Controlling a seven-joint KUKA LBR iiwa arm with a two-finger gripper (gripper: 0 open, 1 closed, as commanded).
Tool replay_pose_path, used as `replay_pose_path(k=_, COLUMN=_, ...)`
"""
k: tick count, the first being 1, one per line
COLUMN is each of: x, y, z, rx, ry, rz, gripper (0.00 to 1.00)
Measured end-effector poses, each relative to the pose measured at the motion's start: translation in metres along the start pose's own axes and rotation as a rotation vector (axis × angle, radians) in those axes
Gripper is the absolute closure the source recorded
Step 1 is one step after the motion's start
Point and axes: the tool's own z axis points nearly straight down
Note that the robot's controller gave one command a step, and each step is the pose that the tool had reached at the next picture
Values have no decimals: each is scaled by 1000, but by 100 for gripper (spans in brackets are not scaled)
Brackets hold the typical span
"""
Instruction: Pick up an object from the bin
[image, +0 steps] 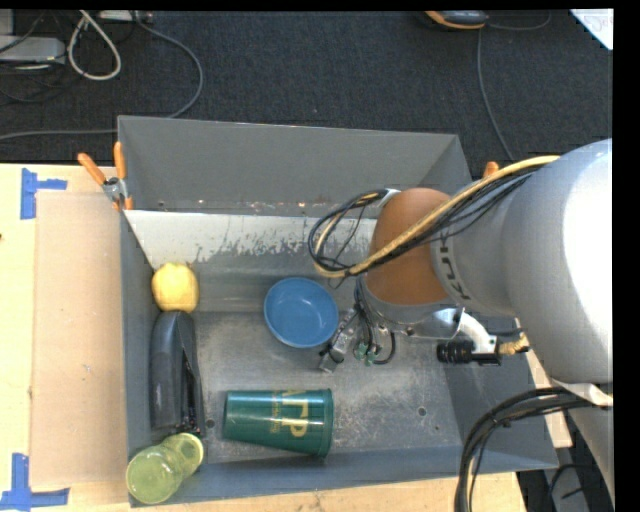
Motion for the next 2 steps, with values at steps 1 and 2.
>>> replay_pose_path(k=1, x=-19, y=7, z=-1, rx=2, ry=1, rz=-14, gripper=100)
replay_pose_path(k=2, x=-14, y=4, z=-25, rx=8, ry=13, rz=-17, gripper=100)
